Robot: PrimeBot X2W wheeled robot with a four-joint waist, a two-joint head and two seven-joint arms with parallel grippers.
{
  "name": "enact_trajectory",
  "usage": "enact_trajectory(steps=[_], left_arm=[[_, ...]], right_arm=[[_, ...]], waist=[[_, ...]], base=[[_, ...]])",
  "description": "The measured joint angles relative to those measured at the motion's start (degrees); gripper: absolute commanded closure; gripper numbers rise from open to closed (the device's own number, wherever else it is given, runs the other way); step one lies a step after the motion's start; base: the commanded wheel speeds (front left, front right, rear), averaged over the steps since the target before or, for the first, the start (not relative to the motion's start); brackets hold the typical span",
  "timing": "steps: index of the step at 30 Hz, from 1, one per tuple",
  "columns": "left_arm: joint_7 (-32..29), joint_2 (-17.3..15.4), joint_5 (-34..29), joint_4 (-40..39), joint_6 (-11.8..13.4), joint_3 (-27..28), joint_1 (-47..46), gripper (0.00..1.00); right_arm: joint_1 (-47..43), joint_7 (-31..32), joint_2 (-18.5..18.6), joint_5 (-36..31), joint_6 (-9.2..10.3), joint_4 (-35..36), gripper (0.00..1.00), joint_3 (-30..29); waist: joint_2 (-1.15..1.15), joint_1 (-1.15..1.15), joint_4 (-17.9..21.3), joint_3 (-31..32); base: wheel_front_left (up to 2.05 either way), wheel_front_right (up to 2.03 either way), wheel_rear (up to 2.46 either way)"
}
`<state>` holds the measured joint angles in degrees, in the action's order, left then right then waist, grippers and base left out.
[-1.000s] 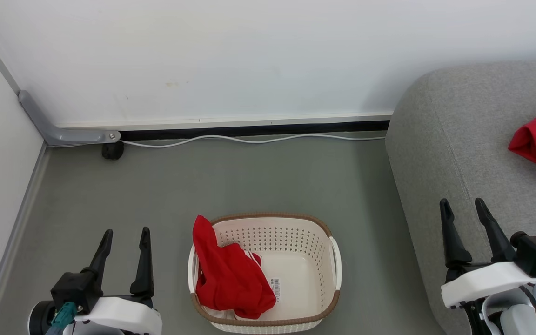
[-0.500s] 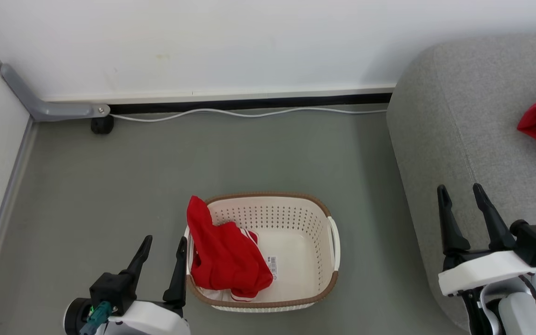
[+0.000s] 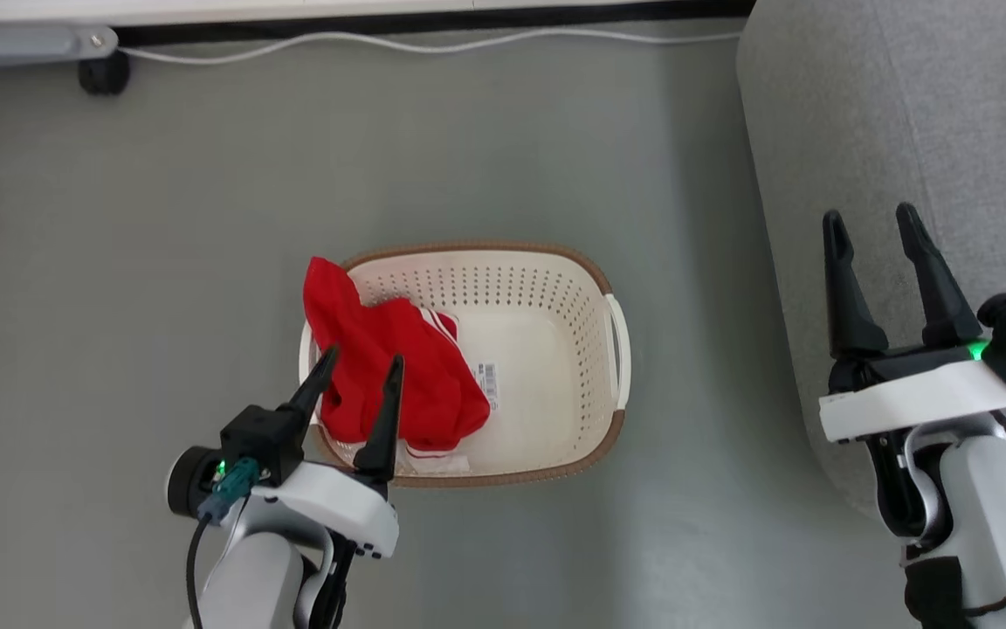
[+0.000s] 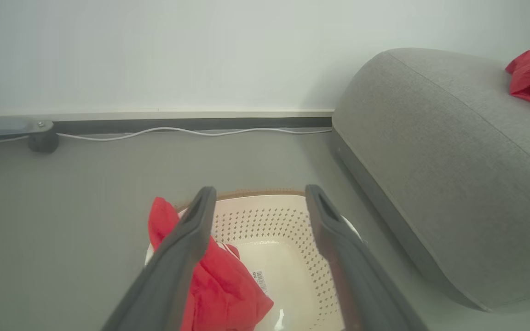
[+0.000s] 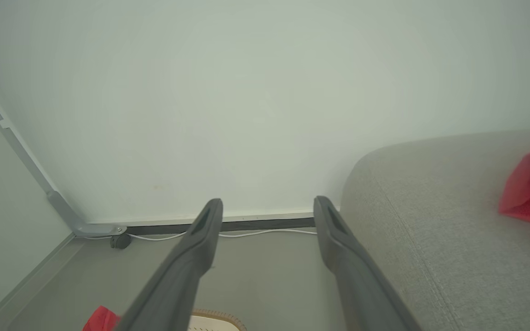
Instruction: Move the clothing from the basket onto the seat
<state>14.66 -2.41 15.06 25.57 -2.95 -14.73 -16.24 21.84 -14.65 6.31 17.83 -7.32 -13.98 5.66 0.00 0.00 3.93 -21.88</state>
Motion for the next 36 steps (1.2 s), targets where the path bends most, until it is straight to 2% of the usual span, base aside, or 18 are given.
enact_trajectory(steps=[9,17,26,31,36], left_arm=[[0.0,0.05,1.94,7.31,0.02,-2.87,-8.87,0.0],[0.0,0.19,-0.31,16.78,1.8,-2.0,-17.39,0.0],[-0.01,-0.81,-4.46,30.91,4.13,-1.88,-25.58,0.0],[0.0,-1.24,-4.89,34.24,6.58,-1.12,-28.8,0.0],[-0.01,-1.89,-4.03,37.15,7.69,0.53,-29.01,0.0]], right_arm=[[3.78,0.0,-0.07,0.87,0.0,1.44,0.0,0.64],[6.15,0.0,-0.19,0.88,0.0,2.05,0.0,0.75],[7.28,0.0,-0.86,1.33,0.0,2.13,0.0,0.97],[7.81,0.0,-1.07,1.52,0.0,2.09,0.0,0.97],[8.03,0.0,-1.14,1.88,0.0,1.97,0.0,0.94]], waist=[[0.0,0.0,1.79,-8.14],[0.0,0.0,3.62,-13.75],[0.0,0.0,4.62,-16.85],[0.0,0.0,4.66,-17.7],[0.0,0.0,4.35,-17.86]], base=[[0.0,0.0,0.0],[0.0,0.0,0.0],[0.0,0.0,0.0],[0.0,0.0,0.0],[0.0,0.0,0.0]])
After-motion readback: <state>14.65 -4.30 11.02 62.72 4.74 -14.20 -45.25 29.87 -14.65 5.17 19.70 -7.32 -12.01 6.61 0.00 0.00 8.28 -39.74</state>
